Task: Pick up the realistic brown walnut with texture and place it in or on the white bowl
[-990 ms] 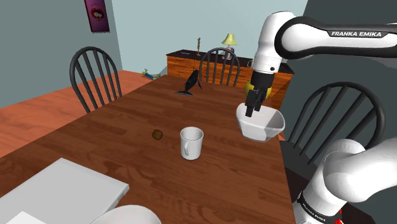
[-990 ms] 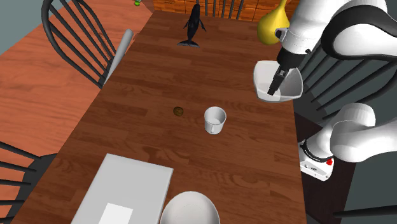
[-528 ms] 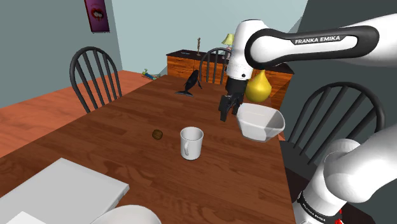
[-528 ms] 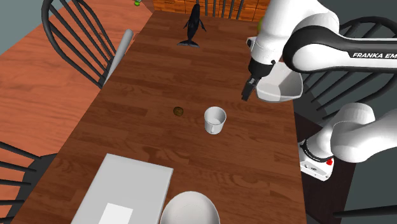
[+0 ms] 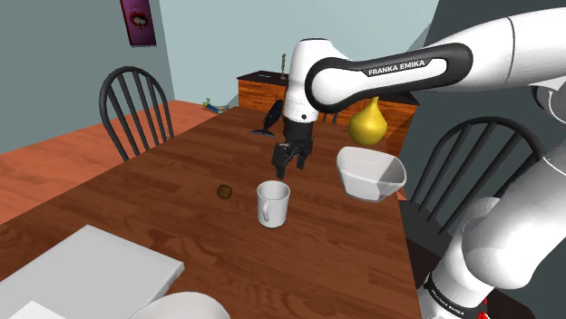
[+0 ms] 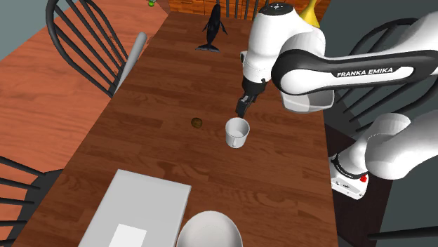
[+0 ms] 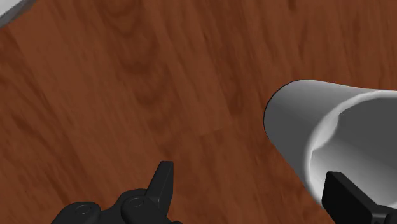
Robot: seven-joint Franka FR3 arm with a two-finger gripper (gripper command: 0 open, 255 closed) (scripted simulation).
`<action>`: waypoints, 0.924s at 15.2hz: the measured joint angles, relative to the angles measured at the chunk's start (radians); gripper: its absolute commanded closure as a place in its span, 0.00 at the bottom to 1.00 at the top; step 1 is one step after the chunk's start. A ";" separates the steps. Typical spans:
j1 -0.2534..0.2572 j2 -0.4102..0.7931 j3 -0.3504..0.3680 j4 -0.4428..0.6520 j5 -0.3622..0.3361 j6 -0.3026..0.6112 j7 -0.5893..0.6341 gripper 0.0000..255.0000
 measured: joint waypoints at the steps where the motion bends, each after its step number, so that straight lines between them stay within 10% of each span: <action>1: 0.001 0.040 0.010 0.025 -0.011 0.018 0.016 0.00; 14: 0.102 0.558 0.072 0.538 -0.229 0.042 0.254 0.00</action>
